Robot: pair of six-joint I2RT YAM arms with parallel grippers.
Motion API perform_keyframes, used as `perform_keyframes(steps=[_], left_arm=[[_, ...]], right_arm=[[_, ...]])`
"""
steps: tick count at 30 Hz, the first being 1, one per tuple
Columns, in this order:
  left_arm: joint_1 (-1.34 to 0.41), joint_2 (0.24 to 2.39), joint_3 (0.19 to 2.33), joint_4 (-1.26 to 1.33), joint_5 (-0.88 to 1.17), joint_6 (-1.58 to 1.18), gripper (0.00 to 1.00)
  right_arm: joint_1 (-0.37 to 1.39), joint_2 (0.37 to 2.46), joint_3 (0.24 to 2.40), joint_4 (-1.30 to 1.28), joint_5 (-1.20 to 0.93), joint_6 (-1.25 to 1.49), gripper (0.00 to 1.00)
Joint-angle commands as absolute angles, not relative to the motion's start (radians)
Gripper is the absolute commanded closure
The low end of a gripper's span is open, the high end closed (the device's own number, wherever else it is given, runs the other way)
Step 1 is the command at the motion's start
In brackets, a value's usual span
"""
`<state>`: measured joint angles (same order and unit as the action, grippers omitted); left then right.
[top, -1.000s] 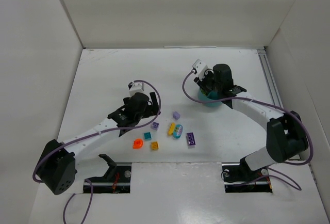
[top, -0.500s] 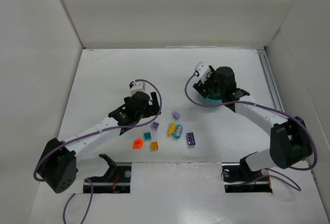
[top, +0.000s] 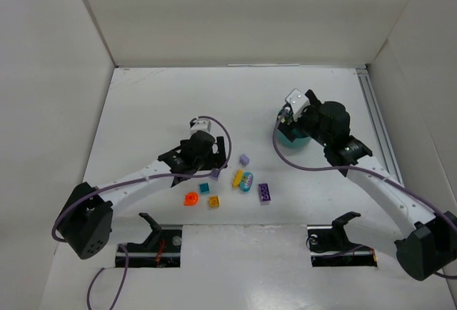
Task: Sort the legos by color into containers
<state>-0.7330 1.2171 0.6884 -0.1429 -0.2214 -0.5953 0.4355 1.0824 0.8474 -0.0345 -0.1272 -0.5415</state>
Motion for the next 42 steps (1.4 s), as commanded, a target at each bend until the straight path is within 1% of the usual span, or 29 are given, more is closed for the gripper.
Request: perform_keyframes(steps=[1, 6, 7, 9, 11, 14, 15, 20, 22, 25, 28, 32, 33, 35, 36, 37, 40, 41, 42], left_arm=[[-0.762, 1.252, 0.68, -0.147, -0.202, -0.565, 0.06], [-0.762, 1.367, 0.68, -0.111, -0.23, -0.565, 0.13], [-0.762, 1.383, 0.689, -0.11, -0.23, -0.565, 0.18], [-0.762, 1.429, 0.698, -0.11, -0.23, -0.554, 0.24], [-0.772, 1.456, 0.709, -0.121, -0.239, -0.554, 0.34], [-0.785, 1.456, 0.709, -0.135, -0.239, -0.554, 0.44], [-0.798, 1.456, 0.709, -0.144, -0.239, -0.554, 0.5], [-0.798, 1.398, 0.689, -0.144, -0.225, -0.565, 0.72], [-0.808, 1.384, 0.68, -0.144, -0.225, -0.565, 0.74], [-0.818, 1.349, 0.68, -0.155, -0.225, -0.574, 0.8], [-0.818, 1.312, 0.709, -0.164, -0.225, -0.574, 0.8], [-0.818, 1.292, 0.793, -0.114, -0.225, -0.522, 0.8], [-0.818, 1.292, 0.819, -0.085, -0.216, -0.493, 0.81], [-0.818, 1.341, 0.937, -0.075, -0.196, -0.457, 0.81], [-0.818, 1.363, 0.981, -0.075, -0.175, -0.437, 0.81], [-0.818, 1.415, 1.07, -0.063, -0.166, -0.402, 0.81], [-0.818, 1.508, 1.204, -0.052, -0.166, -0.347, 0.81], [-0.818, 1.578, 1.301, -0.052, -0.166, -0.31, 0.81], [-0.818, 1.615, 1.351, -0.052, -0.166, -0.295, 0.81]], right_arm=[[0.442, 1.026, 0.805, -0.144, -0.06, -0.517, 0.0], [0.442, 0.976, 0.775, -0.251, -0.008, -0.508, 0.0], [0.442, 0.951, 0.775, -0.262, -0.008, -0.499, 0.0], [0.442, 0.931, 0.762, -0.272, 0.015, -0.499, 0.0], [0.442, 0.895, 0.738, -0.284, 0.027, -0.488, 0.0], [0.442, 0.862, 0.727, -0.284, 0.038, -0.477, 0.0], [0.433, 0.862, 0.727, -0.284, 0.038, -0.477, 0.0], [0.433, 0.853, 0.716, -0.275, 0.048, -0.457, 0.0], [0.433, 0.842, 0.707, -0.275, 0.048, -0.448, 0.0], [0.433, 0.822, 0.696, -0.275, 0.057, -0.439, 0.0], [0.433, 0.789, 0.687, -0.287, 0.084, -0.424, 0.0], [0.423, 0.724, 0.687, -0.354, 0.239, -0.349, 0.0], [0.423, 0.71, 0.687, -0.374, 0.317, -0.333, 0.0], [0.41, 0.686, 0.687, -0.455, 0.408, -0.264, 0.0], [0.397, 0.672, 0.699, -0.484, 0.49, -0.241, 0.0], [0.397, 0.672, 0.699, -0.511, 0.52, -0.226, 0.0], [0.37, 0.672, 0.709, -0.554, 0.555, -0.202, 0.0], [0.359, 0.672, 0.709, -0.554, 0.555, -0.193, 0.0], [0.359, 0.672, 0.709, -0.554, 0.555, -0.193, 0.0]])
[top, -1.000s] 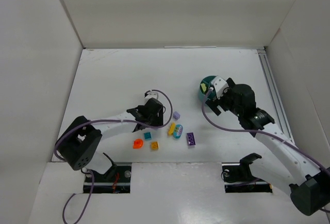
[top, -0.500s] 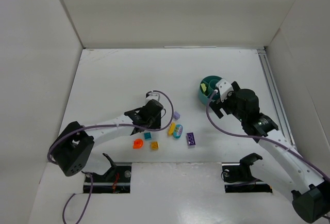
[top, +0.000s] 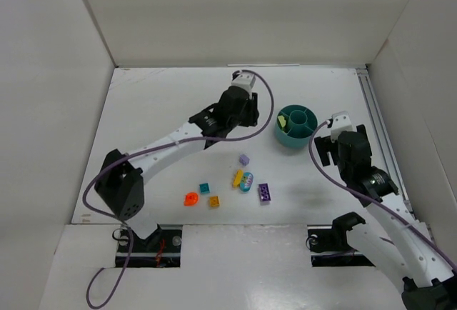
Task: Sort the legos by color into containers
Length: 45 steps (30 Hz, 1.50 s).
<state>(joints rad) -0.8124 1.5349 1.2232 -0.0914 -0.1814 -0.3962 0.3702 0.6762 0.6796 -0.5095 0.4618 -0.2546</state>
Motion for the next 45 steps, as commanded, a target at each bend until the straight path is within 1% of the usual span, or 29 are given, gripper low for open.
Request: perform_keyframes(steps=[1, 2, 5, 6, 9, 14, 19, 21, 24, 27, 31, 34, 35, 36, 41, 44, 45], left_arm=[[-0.818, 1.652, 1.4, -0.052, -0.14, -0.281, 0.81], [-0.818, 1.73, 1.502, -0.052, -0.14, -0.267, 0.81], [-0.818, 1.853, 1.671, -0.095, -0.103, -0.238, 0.81], [-0.818, 1.932, 1.778, -0.107, -0.103, -0.238, 0.81], [-0.818, 2.064, 1.955, -0.12, -0.071, -0.229, 0.81], [-0.818, 2.196, 2.104, -0.091, -0.037, -0.229, 0.78], [-0.818, 2.261, 2.125, 0.012, -0.026, -0.265, 0.77], [-0.818, 2.292, 2.15, 0.021, -0.026, -0.275, 0.74], [-0.827, 2.326, 2.193, 0.021, 0.0, -0.275, 0.74], [-0.827, 2.339, 2.171, 0.009, 0.031, -0.285, 0.74], [-0.845, 2.327, 2.112, 0.029, 0.017, -0.285, 0.73], [-0.856, 2.318, 2.112, 0.017, -0.035, -0.276, 0.57], [-0.856, 2.318, 2.112, 0.005, -0.035, -0.276, 0.55], [-0.856, 2.318, 2.112, 0.005, -0.035, -0.276, 0.5], [-0.856, 2.283, 2.121, -0.029, -0.057, -0.276, 0.44], [-0.856, 2.232, 2.076, -0.029, -0.057, -0.276, 0.42], [-0.856, 2.215, 2.06, -0.02, -0.057, -0.276, 0.36]], right_arm=[[0.359, 0.683, 0.709, -0.554, 0.555, -0.193, 0.0], [0.359, 0.683, 0.709, -0.554, 0.567, -0.193, 0.0], [0.359, 0.683, 0.719, -0.572, 0.578, -0.184, 0.0], [0.359, 0.683, 0.719, -0.572, 0.578, -0.184, 0.0], [0.35, 0.683, 0.719, -0.572, 0.578, -0.184, 0.0], [0.35, 0.683, 0.719, -0.572, 0.569, -0.184, 0.0], [0.35, 0.683, 0.71, -0.572, 0.56, -0.184, 0.0], [0.35, 0.683, 0.71, -0.572, 0.56, -0.184, 0.0], [0.35, 0.692, 0.71, -0.572, 0.56, -0.184, 0.0], [0.35, 0.692, 0.71, -0.572, 0.56, -0.184, 0.0], [0.35, 0.701, 0.71, -0.572, 0.56, -0.184, 0.0], [0.35, 0.701, 0.71, -0.572, 0.56, -0.184, 0.0], [0.35, 0.701, 0.71, -0.572, 0.56, -0.184, 0.0], [0.35, 0.701, 0.719, -0.572, 0.56, -0.184, 0.0], [0.35, 0.689, 0.719, -0.583, 0.549, -0.184, 0.0], [0.35, 0.663, 0.719, -0.574, 0.508, -0.21, 0.0], [0.35, 0.652, 0.719, -0.56, 0.491, -0.234, 0.0]])
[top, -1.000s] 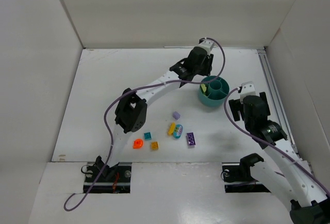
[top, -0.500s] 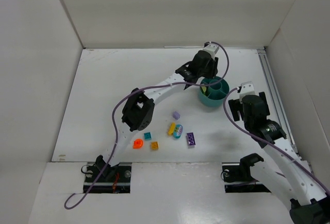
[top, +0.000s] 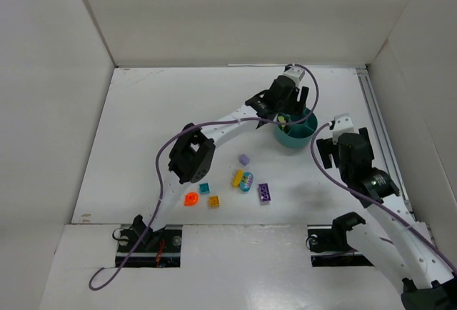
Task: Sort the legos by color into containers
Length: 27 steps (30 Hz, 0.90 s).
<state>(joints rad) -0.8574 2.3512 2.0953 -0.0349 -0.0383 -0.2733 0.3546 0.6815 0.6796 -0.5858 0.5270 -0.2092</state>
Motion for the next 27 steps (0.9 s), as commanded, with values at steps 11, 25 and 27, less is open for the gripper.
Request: perform_keyframes(steps=[11, 25, 27], left_arm=[[-0.847, 1.648, 1.409, 0.11, -0.227, -0.314, 0.0], [-0.808, 1.091, 0.667, 0.095, -0.308, -0.63, 0.0], [-0.808, 1.057, 0.637, 0.086, -0.298, -0.652, 0.0]], right_arm=[[0.564, 0.757, 0.718, -0.414, 0.14, -0.4, 0.0], [0.989, 1.072, 0.617, -0.175, 0.142, 0.042, 0.02], [1.006, 1.1, 0.608, -0.175, 0.207, 0.109, 0.03]])
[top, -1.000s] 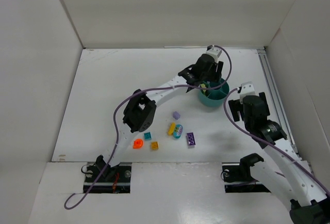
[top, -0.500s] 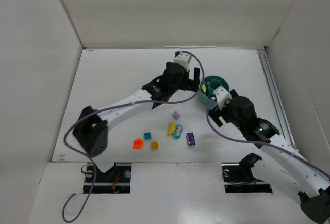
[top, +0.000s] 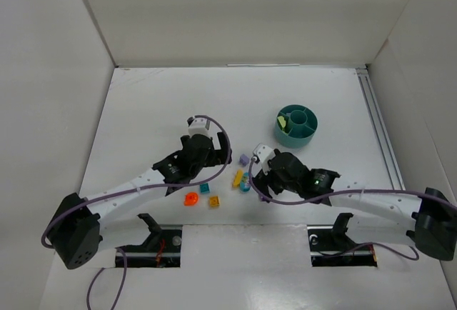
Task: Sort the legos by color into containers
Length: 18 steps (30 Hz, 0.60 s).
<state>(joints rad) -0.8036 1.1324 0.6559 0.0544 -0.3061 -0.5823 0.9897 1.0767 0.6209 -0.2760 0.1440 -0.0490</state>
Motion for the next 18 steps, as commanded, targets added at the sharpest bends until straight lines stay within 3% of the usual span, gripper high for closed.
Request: perform_keyframes(steps=[1, 16, 18], left_arm=[[-0.808, 1.046, 0.637, 0.071, -0.298, -0.652, 0.0], [-0.808, 0.928, 0.546, 0.041, -0.327, -0.661, 0.0], [-0.808, 0.928, 0.546, 0.041, -0.327, -0.661, 0.0]], right_arm=[[1.02, 1.127, 0.607, -0.175, 0.222, 0.164, 0.05], [1.02, 1.374, 0.656, -0.164, 0.32, 0.331, 0.27], [1.02, 1.408, 0.673, -0.164, 0.321, 0.341, 0.38]])
